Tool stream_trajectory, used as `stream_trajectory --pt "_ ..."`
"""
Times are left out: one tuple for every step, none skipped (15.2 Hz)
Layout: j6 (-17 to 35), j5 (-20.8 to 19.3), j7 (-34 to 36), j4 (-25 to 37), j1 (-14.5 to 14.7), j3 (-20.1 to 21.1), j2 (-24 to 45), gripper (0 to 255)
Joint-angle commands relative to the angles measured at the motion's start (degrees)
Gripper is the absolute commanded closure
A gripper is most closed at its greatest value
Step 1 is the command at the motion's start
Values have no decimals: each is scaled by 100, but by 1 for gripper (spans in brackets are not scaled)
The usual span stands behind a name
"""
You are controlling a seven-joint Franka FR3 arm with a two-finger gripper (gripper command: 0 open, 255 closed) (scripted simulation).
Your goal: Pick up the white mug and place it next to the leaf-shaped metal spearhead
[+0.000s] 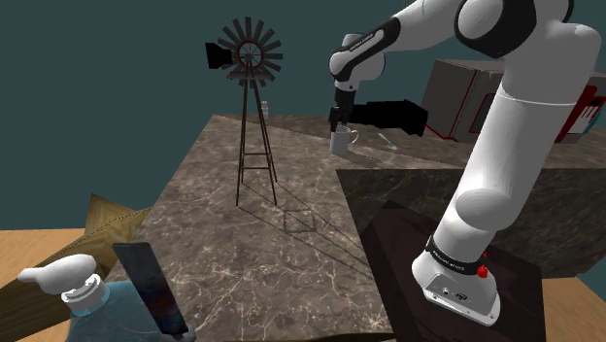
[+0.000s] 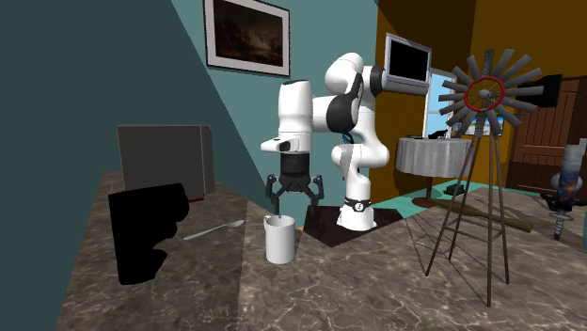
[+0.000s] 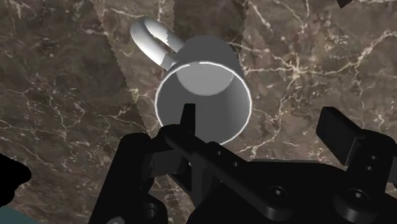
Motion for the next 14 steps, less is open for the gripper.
stream_trajectory --pt "141 61 -57 -40 -13 -1 108 0" --pt "211 87 -75 -71 -16 2 152 0" --pt "280 115 -94 -100 -19 5 197 0" --pt "390 159 -124 -143 -24 11 271 0" --pt "390 158 -124 -144 -24 11 270 0" --pt "390 159 -124 -144 -24 12 271 0" --pt "390 159 -124 -143 -25 12 271 0" --pt "390 159 -124 -143 -25 12 271 0" --pt "390 159 -124 -143 -25 12 271 0" --pt "390 159 -124 -143 -25 12 271 0" --pt "390 159 -124 -143 -25 12 271 0" --pt "389 159 -124 -143 -24 12 270 0" --pt "389 159 -124 -143 -24 12 270 255" --pt "389 159 -124 -143 -24 12 270 255"
